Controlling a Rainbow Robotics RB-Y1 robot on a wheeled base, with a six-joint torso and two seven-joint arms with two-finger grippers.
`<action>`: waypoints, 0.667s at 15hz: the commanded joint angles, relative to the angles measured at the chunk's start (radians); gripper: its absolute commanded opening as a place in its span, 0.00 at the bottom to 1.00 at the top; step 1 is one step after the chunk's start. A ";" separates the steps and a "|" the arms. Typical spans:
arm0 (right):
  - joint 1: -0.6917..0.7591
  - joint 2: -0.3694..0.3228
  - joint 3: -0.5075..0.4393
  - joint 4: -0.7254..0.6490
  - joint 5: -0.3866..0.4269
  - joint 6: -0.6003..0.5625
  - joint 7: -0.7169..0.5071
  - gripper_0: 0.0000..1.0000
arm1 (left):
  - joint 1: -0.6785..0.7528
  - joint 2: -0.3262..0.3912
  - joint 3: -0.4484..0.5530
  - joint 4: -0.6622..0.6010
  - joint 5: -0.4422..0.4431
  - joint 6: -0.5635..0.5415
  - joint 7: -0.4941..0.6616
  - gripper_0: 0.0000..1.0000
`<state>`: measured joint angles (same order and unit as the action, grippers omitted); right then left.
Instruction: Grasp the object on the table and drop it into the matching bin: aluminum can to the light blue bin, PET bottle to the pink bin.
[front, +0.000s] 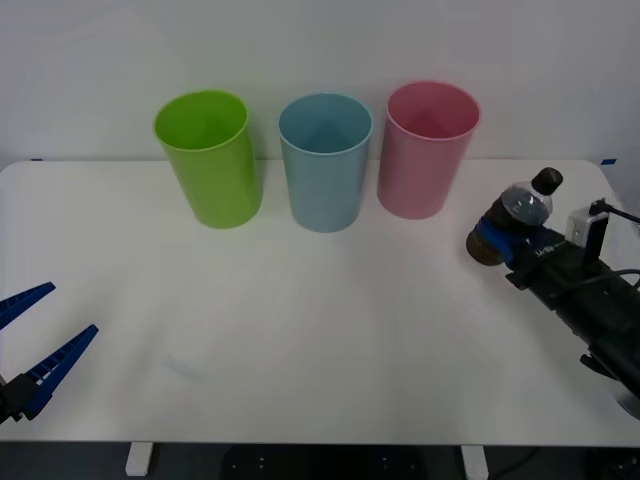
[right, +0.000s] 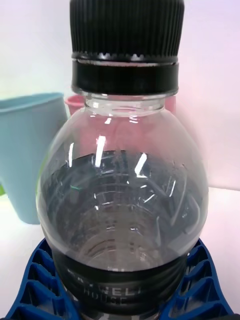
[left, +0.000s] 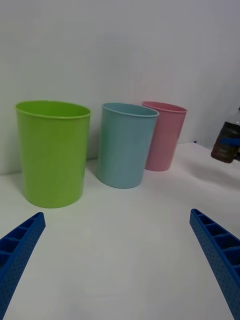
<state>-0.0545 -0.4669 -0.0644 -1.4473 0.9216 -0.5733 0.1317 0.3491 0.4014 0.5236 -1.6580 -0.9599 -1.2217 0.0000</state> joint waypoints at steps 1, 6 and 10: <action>0.022 -0.019 0.000 -0.087 0.002 -0.002 -0.101 0.00 | 0.000 0.000 0.000 0.000 0.000 0.000 0.000 1.00; 0.021 -0.075 -0.015 -0.200 0.002 0.000 -0.296 0.00 | 0.000 0.000 0.000 0.000 0.000 0.000 0.000 1.00; 0.007 -0.127 -0.025 -0.263 0.002 0.000 -0.417 0.00 | 0.000 0.000 0.000 0.000 0.000 0.000 0.000 1.00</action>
<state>-0.0430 -0.5836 -0.0876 -1.7001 0.9237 -0.5748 -0.2640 0.3491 0.4014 0.5236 -1.6581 -0.9599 -1.2217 0.0000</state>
